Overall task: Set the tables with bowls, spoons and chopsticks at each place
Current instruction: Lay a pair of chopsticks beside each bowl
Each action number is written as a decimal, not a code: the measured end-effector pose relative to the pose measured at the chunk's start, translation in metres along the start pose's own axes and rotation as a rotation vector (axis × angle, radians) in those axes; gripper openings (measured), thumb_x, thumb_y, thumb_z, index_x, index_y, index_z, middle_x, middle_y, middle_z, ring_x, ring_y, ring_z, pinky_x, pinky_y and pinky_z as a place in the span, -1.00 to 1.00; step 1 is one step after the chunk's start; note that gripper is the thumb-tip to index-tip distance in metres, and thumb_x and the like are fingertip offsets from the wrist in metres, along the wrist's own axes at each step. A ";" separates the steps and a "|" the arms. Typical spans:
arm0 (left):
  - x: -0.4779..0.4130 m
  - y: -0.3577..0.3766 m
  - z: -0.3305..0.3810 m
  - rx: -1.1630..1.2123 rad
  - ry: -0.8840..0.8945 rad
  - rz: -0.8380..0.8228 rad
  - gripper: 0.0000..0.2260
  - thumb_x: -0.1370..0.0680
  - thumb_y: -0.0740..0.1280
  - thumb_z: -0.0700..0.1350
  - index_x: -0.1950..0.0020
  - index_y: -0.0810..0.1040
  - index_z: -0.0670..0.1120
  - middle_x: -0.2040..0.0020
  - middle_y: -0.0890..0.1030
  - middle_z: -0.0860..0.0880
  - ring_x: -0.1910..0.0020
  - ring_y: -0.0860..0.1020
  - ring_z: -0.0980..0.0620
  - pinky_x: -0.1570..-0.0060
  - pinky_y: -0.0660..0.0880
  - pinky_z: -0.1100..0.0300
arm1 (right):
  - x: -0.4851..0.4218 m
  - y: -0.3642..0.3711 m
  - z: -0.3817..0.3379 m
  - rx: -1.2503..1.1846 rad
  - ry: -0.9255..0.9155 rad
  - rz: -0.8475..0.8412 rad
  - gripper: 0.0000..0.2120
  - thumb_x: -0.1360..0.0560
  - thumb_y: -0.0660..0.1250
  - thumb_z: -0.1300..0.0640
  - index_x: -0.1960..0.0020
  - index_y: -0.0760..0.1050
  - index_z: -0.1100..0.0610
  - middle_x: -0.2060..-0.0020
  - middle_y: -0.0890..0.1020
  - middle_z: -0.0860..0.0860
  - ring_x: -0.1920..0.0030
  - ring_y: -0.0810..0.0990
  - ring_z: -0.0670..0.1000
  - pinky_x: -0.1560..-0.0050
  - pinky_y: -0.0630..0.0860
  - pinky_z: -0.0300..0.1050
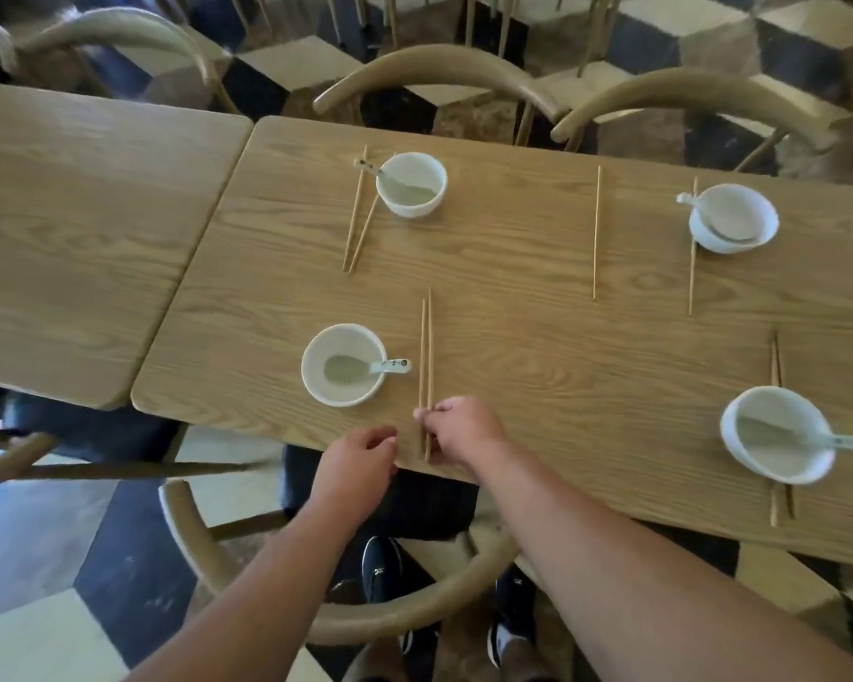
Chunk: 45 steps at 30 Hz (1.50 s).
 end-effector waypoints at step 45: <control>-0.054 -0.011 -0.001 -0.254 0.210 -0.049 -0.88 -0.59 0.45 0.01 -0.05 0.79 0.15 0.19 0.72 0.16 0.12 0.65 0.08 0.18 0.48 0.16 | -0.032 0.030 -0.001 0.066 -0.087 0.261 -0.82 -0.56 0.48 0.18 0.16 0.54 0.03 0.26 0.76 0.16 0.26 0.77 0.25 0.18 0.71 0.34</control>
Point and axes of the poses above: each hand's wrist, its own x-axis away from the middle knuckle, its own y-axis out of the palm, z = x × y, the point moved 9 cm from there along -x, towards the middle knuckle
